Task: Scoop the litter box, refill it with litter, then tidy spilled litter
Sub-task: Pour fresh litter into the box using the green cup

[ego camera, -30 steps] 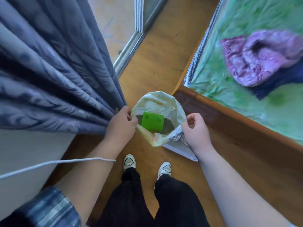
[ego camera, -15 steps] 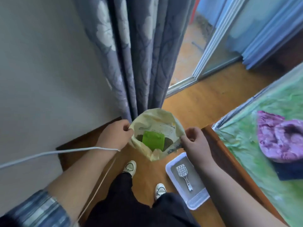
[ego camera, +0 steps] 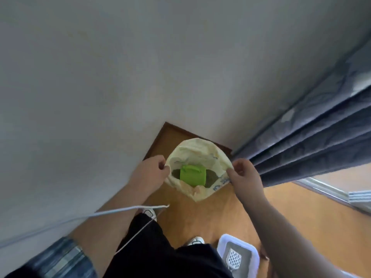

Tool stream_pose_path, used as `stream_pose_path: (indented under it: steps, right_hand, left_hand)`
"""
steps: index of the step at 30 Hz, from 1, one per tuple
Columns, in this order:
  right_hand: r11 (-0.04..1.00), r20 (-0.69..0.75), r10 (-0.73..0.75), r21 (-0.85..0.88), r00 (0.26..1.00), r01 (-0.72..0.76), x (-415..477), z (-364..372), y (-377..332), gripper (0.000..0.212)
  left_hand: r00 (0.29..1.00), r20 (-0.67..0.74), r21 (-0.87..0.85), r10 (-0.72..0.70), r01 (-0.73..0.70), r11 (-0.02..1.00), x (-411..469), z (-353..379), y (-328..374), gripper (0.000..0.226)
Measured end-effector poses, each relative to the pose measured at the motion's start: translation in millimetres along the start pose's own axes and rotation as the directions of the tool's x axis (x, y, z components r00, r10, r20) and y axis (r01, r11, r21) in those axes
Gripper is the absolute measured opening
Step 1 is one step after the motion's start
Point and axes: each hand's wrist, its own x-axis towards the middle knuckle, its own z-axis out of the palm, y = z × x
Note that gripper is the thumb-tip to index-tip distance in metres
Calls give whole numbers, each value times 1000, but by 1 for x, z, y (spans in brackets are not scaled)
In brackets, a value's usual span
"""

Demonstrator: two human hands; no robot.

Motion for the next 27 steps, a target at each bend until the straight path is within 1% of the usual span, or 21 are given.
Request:
stream_pose_path:
  steps: [3, 5, 10, 13, 16, 19, 22, 27]
  right_hand:
    - [995, 138, -37, -85, 990, 49, 10, 61, -27, 12]
    - [991, 217, -26, -125, 976, 54, 14, 101, -40, 12]
    - [984, 307, -27, -158, 951, 78, 33, 197, -61, 9]
    - [979, 363, -3, -191, 932, 78, 47, 249, -55, 10]
    - [974, 420, 51, -221, 906, 47, 69, 301, -25, 15]
    - [966, 483, 108, -259, 869, 24, 98, 360, 23, 16]
    - [952, 531, 132, -302, 837, 41, 132, 424, 86, 15]
    - [939, 612, 133, -329, 780, 99, 174, 527, 190, 16]
  left_hand:
    - [990, 2, -35, -138, 138, 990, -9, -10, -64, 16]
    - [972, 41, -47, -230, 232, 972, -16, -14, -101, 17]
    - [923, 148, -70, -354, 367, 928, -9, -12, -176, 17]
    - [871, 242, -59, -427, 453, 890, 8, 6, -212, 17]
    - [794, 342, -131, -502, 569, 812, 34, 40, -249, 19]
    - [698, 417, -214, -583, 698, 683, 60, 91, -290, 21]
    - [614, 418, -237, -669, 785, 572, 90, 160, -336, 16]
    - [538, 364, -295, -760, 841, 454, 132, 272, -422, 9]
